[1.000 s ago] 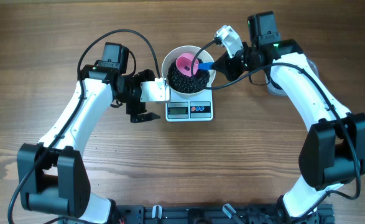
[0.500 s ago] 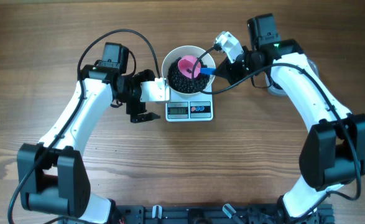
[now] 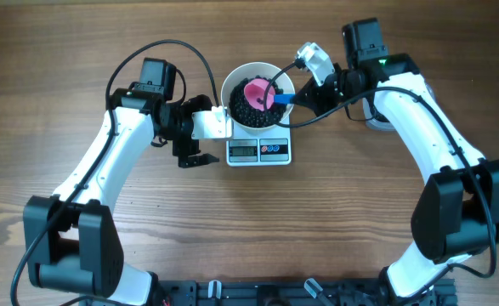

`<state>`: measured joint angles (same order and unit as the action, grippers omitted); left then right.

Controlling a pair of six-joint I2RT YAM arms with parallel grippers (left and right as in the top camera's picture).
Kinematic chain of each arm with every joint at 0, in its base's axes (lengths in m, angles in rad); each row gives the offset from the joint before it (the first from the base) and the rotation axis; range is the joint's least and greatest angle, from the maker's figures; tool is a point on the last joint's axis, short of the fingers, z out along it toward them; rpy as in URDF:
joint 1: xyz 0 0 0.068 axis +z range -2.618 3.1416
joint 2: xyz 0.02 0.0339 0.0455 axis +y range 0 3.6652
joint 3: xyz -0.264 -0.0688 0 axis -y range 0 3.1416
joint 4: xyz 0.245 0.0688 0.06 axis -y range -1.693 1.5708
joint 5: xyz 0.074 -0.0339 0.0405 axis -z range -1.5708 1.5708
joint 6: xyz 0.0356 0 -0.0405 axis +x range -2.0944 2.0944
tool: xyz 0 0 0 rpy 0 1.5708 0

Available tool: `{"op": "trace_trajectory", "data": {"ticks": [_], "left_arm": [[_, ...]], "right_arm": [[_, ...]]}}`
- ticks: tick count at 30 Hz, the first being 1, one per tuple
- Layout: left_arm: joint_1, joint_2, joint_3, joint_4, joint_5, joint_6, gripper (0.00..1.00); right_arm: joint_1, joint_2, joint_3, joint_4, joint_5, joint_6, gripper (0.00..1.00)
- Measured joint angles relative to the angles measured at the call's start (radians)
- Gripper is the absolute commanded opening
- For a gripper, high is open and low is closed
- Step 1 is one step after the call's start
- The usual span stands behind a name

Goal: Scoop item into bowl and weigh 150g on scale

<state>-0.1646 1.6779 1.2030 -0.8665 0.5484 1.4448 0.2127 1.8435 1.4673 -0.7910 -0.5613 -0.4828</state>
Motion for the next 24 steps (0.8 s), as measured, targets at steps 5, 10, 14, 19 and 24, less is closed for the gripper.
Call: {"op": "trace_trajectory", "data": {"ticks": [5, 10, 14, 19, 24], "left_arm": [[0.0, 0.0, 0.0, 0.0, 0.0, 0.0, 1.0], [0.0, 0.0, 0.0, 0.0, 0.0, 0.0, 1.0], [0.0, 0.0, 0.0, 0.0, 0.0, 0.0, 1.0], [0.0, 0.0, 0.0, 0.0, 0.0, 0.0, 1.0], [0.0, 0.0, 0.0, 0.0, 0.0, 0.0, 1.0]], "right_arm": [[0.0, -0.001, 0.0, -0.035, -0.023, 0.007, 0.04], [0.0, -0.002, 0.0, -0.019, -0.052, 0.01, 0.04], [-0.01, -0.002, 0.0, 0.04, -0.08, 0.068, 0.04], [-0.077, -0.002, 0.0, 0.087, -0.206, 0.186, 0.04], [-0.156, -0.002, 0.0, 0.113, -0.325, 0.254, 0.04]]}}
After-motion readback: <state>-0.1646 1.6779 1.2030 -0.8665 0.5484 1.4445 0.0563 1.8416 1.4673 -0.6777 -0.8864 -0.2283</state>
